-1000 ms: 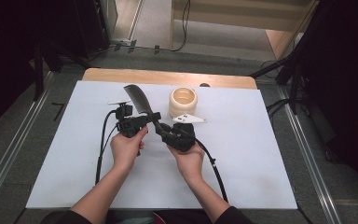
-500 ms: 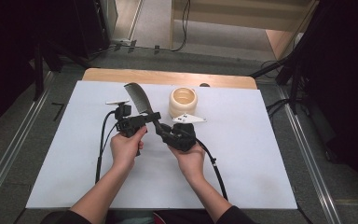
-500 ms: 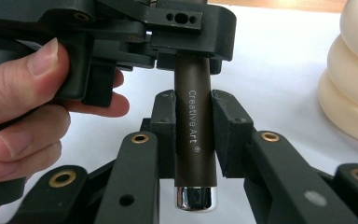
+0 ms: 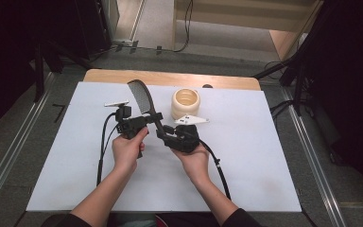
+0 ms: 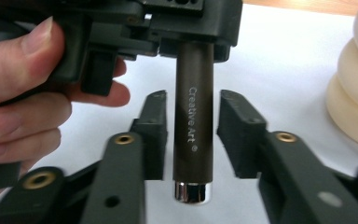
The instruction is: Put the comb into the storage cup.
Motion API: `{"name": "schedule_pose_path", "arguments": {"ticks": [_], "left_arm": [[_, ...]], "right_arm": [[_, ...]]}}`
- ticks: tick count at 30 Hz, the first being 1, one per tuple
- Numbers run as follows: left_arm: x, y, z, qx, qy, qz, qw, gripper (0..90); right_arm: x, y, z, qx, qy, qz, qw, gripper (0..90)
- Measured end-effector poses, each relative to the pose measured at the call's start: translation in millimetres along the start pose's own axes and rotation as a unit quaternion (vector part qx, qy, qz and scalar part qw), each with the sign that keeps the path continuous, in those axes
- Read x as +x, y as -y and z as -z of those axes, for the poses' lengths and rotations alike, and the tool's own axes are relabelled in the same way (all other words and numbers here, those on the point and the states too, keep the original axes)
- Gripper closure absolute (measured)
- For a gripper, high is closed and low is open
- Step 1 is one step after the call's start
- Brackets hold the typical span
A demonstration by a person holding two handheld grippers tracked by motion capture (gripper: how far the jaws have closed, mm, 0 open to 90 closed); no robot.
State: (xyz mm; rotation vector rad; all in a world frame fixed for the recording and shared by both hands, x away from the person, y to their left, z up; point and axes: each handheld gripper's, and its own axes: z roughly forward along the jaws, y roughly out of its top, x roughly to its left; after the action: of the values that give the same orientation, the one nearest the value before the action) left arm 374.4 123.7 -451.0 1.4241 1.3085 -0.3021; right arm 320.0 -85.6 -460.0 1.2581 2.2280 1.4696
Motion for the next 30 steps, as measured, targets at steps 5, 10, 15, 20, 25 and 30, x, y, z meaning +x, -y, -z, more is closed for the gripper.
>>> {"name": "schedule_pose_path", "arguments": {"ticks": [5,10,15,20,25,30], "left_arm": [[-1.9,-1.0,0.4,-0.001,-0.006,-0.01,0.9999,72.9],[-4.1,-2.0,1.7,-0.003,-0.019,-0.028,0.9994,72.8],[-6.2,-2.4,1.2,-0.001,-0.026,-0.042,0.9987,72.9],[-5.8,-2.8,1.3,-0.001,-0.032,-0.045,0.9985,72.9],[-5.8,-3.3,0.5,0.011,-0.035,-0.057,0.9977,72.9],[-7.4,-3.5,-0.5,0.017,-0.036,-0.068,0.9969,72.9]], "right_arm": [[-2.4,0.5,1.1,0.007,-0.012,0.006,0.9999,43.7],[-4.4,2.5,5.2,-0.008,-0.015,0.029,0.9994,35.4],[-7.8,3.5,8.9,0.001,-0.018,0.031,0.9993,29.8],[-10.9,5.3,13.7,0.008,-0.027,0.025,0.9993,26.7],[-13.2,8.1,19.3,0.013,-0.026,0.038,0.9988,24.9],[-17.1,10.0,24.9,0.018,-0.035,0.038,0.9985,24.7]]}}
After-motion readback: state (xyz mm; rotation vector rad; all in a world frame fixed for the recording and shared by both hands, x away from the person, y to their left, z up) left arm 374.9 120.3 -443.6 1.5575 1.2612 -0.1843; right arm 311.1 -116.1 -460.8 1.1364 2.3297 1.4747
